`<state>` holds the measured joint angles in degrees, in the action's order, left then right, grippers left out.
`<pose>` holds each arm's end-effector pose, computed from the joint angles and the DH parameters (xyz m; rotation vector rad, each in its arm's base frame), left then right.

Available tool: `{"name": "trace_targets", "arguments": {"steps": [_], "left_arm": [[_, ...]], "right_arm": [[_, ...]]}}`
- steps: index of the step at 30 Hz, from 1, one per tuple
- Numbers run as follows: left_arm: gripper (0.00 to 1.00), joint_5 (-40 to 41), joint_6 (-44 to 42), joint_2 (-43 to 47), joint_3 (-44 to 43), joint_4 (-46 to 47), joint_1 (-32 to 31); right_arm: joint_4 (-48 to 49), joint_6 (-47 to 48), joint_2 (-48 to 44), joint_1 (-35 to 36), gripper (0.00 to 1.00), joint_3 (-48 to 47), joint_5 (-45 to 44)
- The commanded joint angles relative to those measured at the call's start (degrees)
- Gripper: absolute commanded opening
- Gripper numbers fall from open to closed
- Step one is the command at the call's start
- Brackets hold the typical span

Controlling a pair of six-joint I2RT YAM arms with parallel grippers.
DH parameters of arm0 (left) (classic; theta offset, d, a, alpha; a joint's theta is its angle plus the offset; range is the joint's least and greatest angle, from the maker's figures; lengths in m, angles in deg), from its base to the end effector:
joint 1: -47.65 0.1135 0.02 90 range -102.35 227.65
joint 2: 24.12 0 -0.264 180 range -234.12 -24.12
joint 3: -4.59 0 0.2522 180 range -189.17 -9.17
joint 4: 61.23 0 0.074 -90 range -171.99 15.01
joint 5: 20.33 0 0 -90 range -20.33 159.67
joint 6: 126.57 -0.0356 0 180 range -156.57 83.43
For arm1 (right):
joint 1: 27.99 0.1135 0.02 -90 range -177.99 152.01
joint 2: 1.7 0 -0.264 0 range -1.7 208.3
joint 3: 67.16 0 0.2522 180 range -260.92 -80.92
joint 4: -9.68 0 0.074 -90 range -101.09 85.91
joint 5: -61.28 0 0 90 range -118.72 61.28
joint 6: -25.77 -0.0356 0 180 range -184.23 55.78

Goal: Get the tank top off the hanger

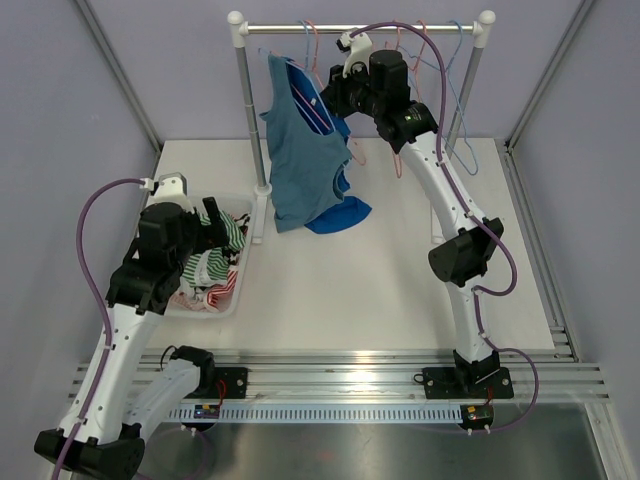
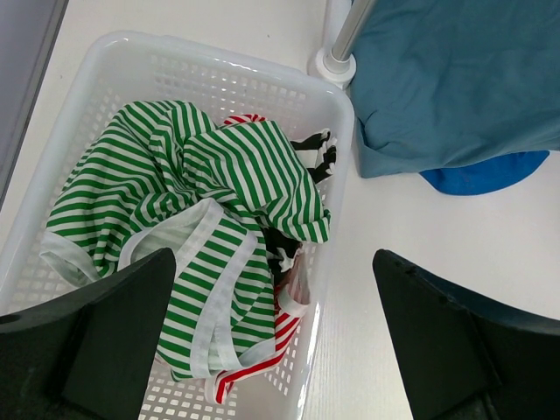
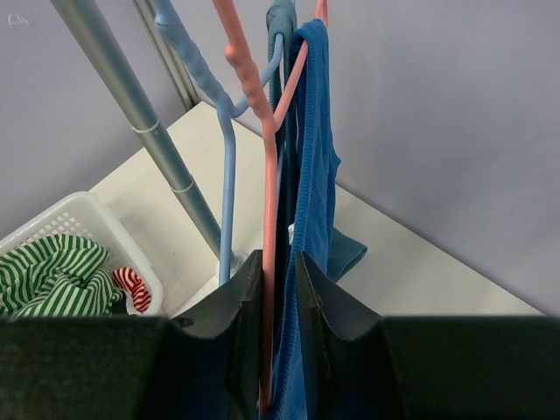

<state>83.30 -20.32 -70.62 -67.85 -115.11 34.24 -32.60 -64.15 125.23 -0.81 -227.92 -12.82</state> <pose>0.1586 -0.0292 0.3644 -0.1971 2.0349 -0.0784 0.4360 0.2349 0.4490 -0.6122 1.6375 0.5863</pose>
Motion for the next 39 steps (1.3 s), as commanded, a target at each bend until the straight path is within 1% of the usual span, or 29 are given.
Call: {"name": "trace_targets", "arguments": {"steps": [1,2,3,5,6,8,9,10,12,14,19,28,30,32,33,35,37,39], "left_arm": [[0.99,-1.7,-1.2,0.4,0.3,2.9,-0.2],[0.99,-2.4,-1.3,0.0,0.2,2.9,-0.2],[0.99,-2.7,-1.4,-0.3,0.2,2.9,-0.2],[0.99,-3.2,-1.5,-0.7,0.1,2.7,-0.2],[0.99,-3.2,-1.5,-1.0,0.1,2.6,-0.2],[0.99,-3.3,-1.5,-1.0,0.1,2.6,-0.2],[0.99,-3.3,-1.5,-1.0,0.1,2.7,-0.2],[0.99,-3.5,-1.5,-0.9,0.2,2.8,-0.2],[0.99,-3.6,-1.5,-0.9,0.2,2.9,-0.2],[0.99,-3.9,-1.5,-1.0,0.2,2.9,-0.2],[0.99,-4.2,-1.6,-1.0,0.2,2.9,-0.2],[0.99,-4.6,-1.5,-0.6,0.3,2.9,-0.2],[0.99,-4.6,-1.5,-0.3,0.3,2.9,-0.2],[0.99,-4.1,-1.5,-0.1,0.1,2.8,-0.3],[0.99,-3.9,-1.6,0.2,0.1,2.7,-0.3],[0.99,-3.7,-1.6,0.4,0.0,2.7,-0.3],[0.99,-3.4,-1.6,0.7,-0.1,2.5,-0.3],[0.99,-3.2,-1.7,0.8,-0.4,2.2,-0.3]], "right_arm": [[2.8,1.0,-2.1,0.9,0.27,-3.0,-0.9],[2.8,1.0,-2.1,1.0,0.27,-3.1,-0.9],[2.9,1.0,-2.2,1.1,0.17,-3.2,-0.8],[3.2,0.9,-2.3,1.2,0.13,-3.3,-1.0],[3.3,0.9,-2.3,1.3,0.08,-3.3,-1.0],[3.3,0.9,-2.6,1.4,0.06,-3.2,-1.1],[3.4,0.8,-2.8,1.4,0.02,-3.2,-1.2],[3.4,0.7,-3.0,1.5,0.0,-3.2,-1.7],[3.8,0.3,-4.0,1.5,0.0,-2.7,-2.4],[4.5,-2.4,-5.6,1.6,0.0,-1.8,-4.0],[7.8,-4.7,-9.8,1.6,0.0,2.2,-6.7],[4.6,-6.0,-14.6,1.6,0.0,2.9,-12.6],[3.2,-5.7,-16.5,1.6,0.0,4.7,-15.2],[3.3,-5.8,-19.7,1.6,0.0,7.3,-15.5],[4.3,-5.7,-21.0,1.6,0.0,10.6,-16.9],[6.8,-5.9,-24.8,1.6,0.0,16.2,-17.0],[7.8,-5.9,-27.0,1.6,0.0,19.1,-17.0],[6.7,-5.8,-29.4,1.6,0.0,21.6,-16.7]]}}
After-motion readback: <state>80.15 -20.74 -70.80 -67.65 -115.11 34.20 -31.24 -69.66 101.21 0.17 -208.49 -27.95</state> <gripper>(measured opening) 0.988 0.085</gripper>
